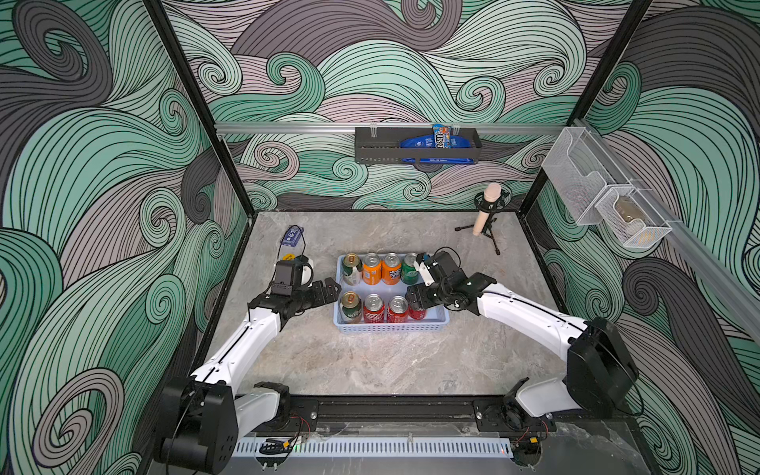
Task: Take out the drinks from the basket
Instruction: Pick up the drink from the basket.
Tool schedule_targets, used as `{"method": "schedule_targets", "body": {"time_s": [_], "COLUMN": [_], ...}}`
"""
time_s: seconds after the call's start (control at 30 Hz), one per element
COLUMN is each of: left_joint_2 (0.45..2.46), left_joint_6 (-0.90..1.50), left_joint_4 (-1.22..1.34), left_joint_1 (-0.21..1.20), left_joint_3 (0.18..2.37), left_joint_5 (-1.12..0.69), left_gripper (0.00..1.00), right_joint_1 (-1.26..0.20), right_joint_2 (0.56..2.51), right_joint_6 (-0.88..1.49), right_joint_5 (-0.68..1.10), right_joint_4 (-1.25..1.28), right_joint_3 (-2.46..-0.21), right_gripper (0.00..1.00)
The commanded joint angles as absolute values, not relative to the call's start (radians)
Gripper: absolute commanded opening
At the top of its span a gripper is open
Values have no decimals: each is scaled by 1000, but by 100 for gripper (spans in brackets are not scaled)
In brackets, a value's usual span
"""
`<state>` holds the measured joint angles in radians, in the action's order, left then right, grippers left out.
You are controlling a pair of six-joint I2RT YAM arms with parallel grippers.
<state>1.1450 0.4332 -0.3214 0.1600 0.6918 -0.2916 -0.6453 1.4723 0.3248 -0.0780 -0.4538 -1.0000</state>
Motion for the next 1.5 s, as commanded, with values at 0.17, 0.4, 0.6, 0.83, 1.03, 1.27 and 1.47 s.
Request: {"method": "schedule_targets", "body": {"time_s": [0.17, 0.4, 0.6, 0.83, 1.03, 1.27, 1.47], "left_joint_2": [1126, 1127, 1122, 1117, 1112, 1094, 1091], "left_joint_6": [412, 413, 413, 415, 439, 463, 472], "left_joint_4": [-331, -330, -331, -330, -323, -298, -299], "left_joint_1": [164, 164, 164, 164, 166, 167, 170], "left_joint_3": [730, 731, 728, 725, 721, 727, 737], "left_joint_5": [-284, -286, -285, -286, -298, -365, -377], "left_gripper": [99, 99, 99, 99, 99, 97, 98], "right_joint_1": [-657, -658, -663, -664, -663, -632, -556], "right_joint_2": [1498, 1531, 1502, 1442, 1363, 1304, 1267], "right_joint_6": [353, 357, 360, 368, 373, 356, 321], "right_joint_5": [-146, -148, -142, -140, -115, -129, -164], "right_joint_4": [-475, -470, -446, -445, -449, -490, -538], "right_joint_3": [-991, -983, -964, -972, -1016, -1099, -1129], "right_gripper": [85, 83, 74, 50, 44, 46, 46]}}
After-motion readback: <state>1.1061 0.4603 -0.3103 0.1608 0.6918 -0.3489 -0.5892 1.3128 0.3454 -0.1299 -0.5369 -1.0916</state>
